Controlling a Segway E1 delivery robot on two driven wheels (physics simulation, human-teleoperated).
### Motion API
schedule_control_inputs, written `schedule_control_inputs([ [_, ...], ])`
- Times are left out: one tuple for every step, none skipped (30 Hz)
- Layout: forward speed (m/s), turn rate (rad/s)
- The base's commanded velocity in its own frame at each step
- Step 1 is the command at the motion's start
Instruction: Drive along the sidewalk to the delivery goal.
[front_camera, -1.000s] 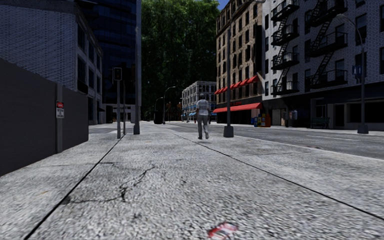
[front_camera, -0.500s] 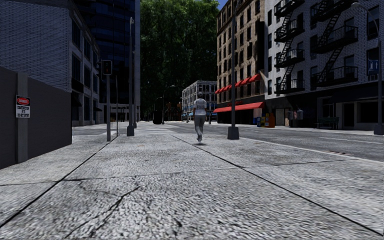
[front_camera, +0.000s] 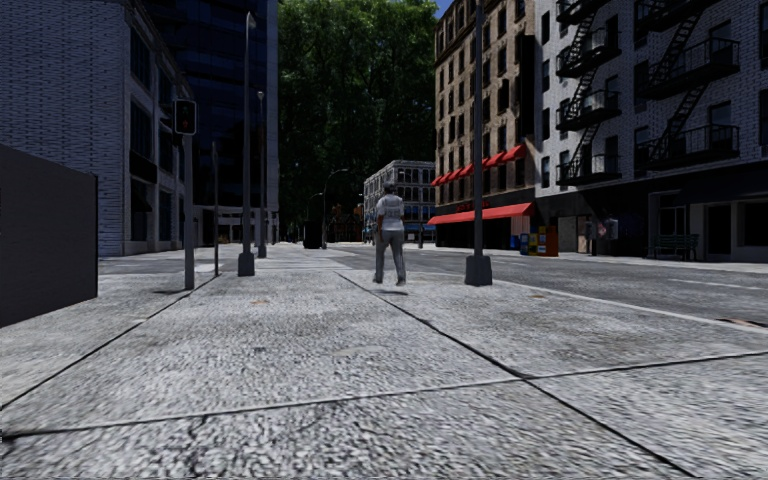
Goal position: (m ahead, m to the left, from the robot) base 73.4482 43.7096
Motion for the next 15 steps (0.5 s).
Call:
schedule_control_inputs([
  [2.00, 0.00],
  [2.00, 0.00],
  [2.00, 0.00],
  [2.00, 0.00],
  [2.00, 0.00],
  [2.00, 0.00],
  [2.00, 0.00],
  [2.00, 0.00],
  [2.00, 0.00],
  [2.00, 0.00],
  [2.00, 0.00],
  [2.00, 0.00],
  [2.00, 0.00],
  [2.00, 0.00],
  [2.00, 0.00],
])
